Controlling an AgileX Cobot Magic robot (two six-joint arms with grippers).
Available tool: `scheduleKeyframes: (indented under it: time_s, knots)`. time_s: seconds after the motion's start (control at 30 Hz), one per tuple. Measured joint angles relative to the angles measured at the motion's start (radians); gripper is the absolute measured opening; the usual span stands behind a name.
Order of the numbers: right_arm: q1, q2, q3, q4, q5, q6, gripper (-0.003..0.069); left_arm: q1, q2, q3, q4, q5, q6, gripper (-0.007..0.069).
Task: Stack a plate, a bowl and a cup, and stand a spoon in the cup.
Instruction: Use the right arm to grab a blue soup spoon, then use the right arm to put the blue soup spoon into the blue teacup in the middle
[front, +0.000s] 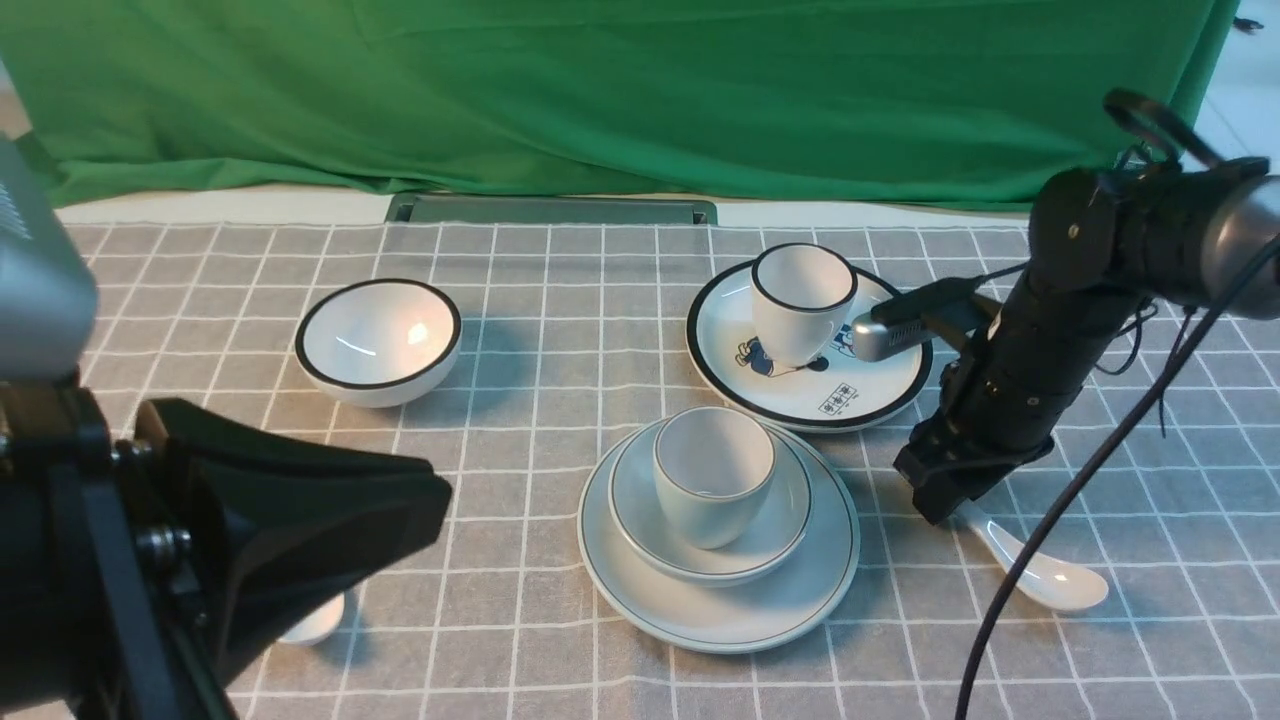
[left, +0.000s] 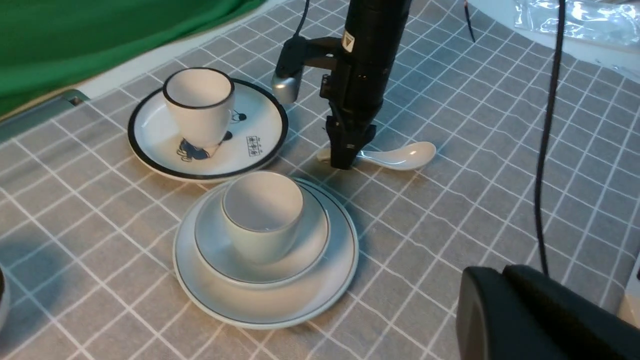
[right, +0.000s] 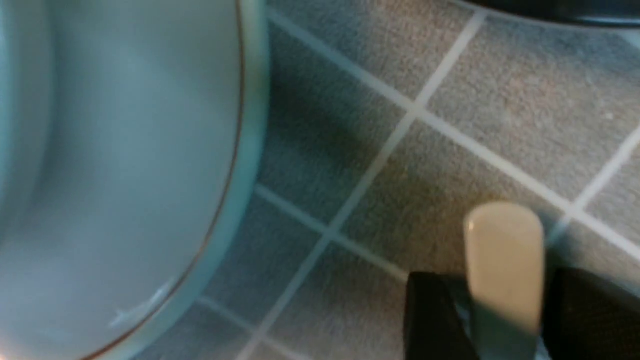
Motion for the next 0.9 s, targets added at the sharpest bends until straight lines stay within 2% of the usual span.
scheduleKeyframes:
  time_s: [0.2,0.23,0.27,0.33,0.53,0.63,0.77,0.9]
  knots:
    - [0.000,0.009,-0.009,-0.001,0.014,0.000,0.0344,0.000,0.000,0.000,-0.009,0.000,-0.002,0.0010]
    - [0.000,0.009,-0.010,-0.006,0.021,0.000,0.0306,0.000,0.000,0.000,-0.009,0.000,-0.002,0.0010]
    - [0.000,0.009,-0.010,-0.006,0.022,0.000,0.0300,0.000,0.000,0.000,-0.009,0.000,-0.002,0.0010]
    - [0.000,0.010,-0.011,-0.008,0.048,0.007,0.0182,0.000,0.000,0.000,-0.009,0.000,-0.002,0.0010]
    - [0.000,-0.021,-0.002,0.000,0.116,0.022,0.0171,0.000,0.000,0.000,-0.009,0.000,-0.003,0.0010]
    - [0.006,-0.126,0.042,0.002,0.111,0.038,0.0171,0.000,0.000,0.000,-0.006,0.000,0.005,0.0010]
    - [0.037,-0.377,0.169,0.002,0.011,0.079,0.0171,0.000,0.000,0.000,0.003,0.000,0.035,0.0010]
    - [0.100,-0.585,0.348,0.022,-0.210,0.133,0.0171,0.000,0.000,0.000,0.024,-0.010,0.050,0.0010]
